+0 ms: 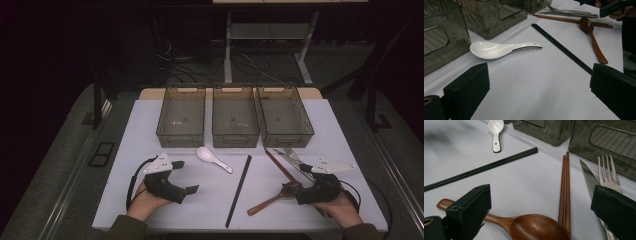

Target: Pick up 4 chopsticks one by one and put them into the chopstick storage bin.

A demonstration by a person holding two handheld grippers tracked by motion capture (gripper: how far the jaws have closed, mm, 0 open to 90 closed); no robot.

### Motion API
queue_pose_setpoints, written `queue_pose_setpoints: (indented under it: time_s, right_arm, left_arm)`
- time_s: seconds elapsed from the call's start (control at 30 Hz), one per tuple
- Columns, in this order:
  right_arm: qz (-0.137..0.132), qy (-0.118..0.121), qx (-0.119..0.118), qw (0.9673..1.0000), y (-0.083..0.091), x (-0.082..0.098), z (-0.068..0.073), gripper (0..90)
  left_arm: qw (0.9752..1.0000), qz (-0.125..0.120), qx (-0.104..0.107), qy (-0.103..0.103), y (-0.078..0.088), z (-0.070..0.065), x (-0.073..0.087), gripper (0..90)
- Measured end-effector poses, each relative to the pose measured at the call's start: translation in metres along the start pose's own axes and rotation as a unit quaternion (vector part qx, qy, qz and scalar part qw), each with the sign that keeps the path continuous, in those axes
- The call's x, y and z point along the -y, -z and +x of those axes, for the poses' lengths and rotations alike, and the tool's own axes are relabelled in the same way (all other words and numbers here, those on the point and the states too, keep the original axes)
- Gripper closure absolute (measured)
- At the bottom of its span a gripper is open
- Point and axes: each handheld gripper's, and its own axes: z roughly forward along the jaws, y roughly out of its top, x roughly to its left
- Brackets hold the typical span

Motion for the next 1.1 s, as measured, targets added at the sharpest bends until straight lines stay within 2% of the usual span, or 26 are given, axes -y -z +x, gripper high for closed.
queue_pose_setpoints:
  time_s: [0.17, 0.2, 0.37, 0.53, 0.7, 0.8, 0.83, 0.97, 1.03, 1.1]
  right_arm:
    - [-0.001, 0.001, 0.002, 1.0, 0.0, 0.0, -0.001, 3.2]
    - [-0.002, 0.001, 0.001, 1.0, 0.0, 0.0, -0.001, 3.2]
    - [-0.001, -0.002, -0.001, 1.0, 0.0, 0.0, -0.002, 3.3]
    - [0.0, -0.003, 0.001, 1.0, 0.001, 0.0, -0.001, 3.2]
    - [0.002, -0.003, 0.002, 1.0, 0.0, 0.0, -0.001, 3.3]
    - [0.002, -0.004, 0.002, 1.0, -0.001, 0.0, -0.002, 3.3]
    - [0.003, -0.004, 0.001, 1.0, -0.002, 0.0, -0.002, 3.2]
    - [0.004, -0.004, 0.002, 1.0, -0.001, 0.0, -0.001, 3.2]
    - [0.002, -0.004, 0.003, 1.0, 0.0, 0.001, -0.001, 3.2]
    - [0.003, -0.004, 0.003, 1.0, 0.0, 0.001, -0.002, 3.2]
  left_arm:
    - [1.0, 0.001, -0.002, 0.0, -0.001, -0.001, 0.0, 6.9]
    - [1.0, 0.002, 0.003, 0.004, -0.002, -0.001, -0.001, 8.1]
    - [0.9999, 0.005, 0.008, 0.011, -0.006, -0.003, -0.002, 17.3]
    - [0.9995, 0.012, 0.028, 0.009, -0.01, -0.01, -0.005, 38.6]
    - [0.9987, 0.019, 0.047, 0.01, -0.014, -0.013, -0.007, 54.4]
    - [0.9974, 0.025, 0.066, 0.012, -0.021, -0.017, -0.01, 65.0]
    - [0.9974, 0.025, 0.066, 0.012, -0.021, -0.017, -0.01, 68.6]
    - [0.9961, 0.039, 0.079, 0.011, -0.03, -0.021, -0.013, 80.6]
    - [0.9951, 0.049, 0.085, 0.003, -0.037, -0.026, -0.015, 86.6]
    - [0.9948, 0.051, 0.088, 0.0, -0.038, -0.028, -0.016, 89.0]
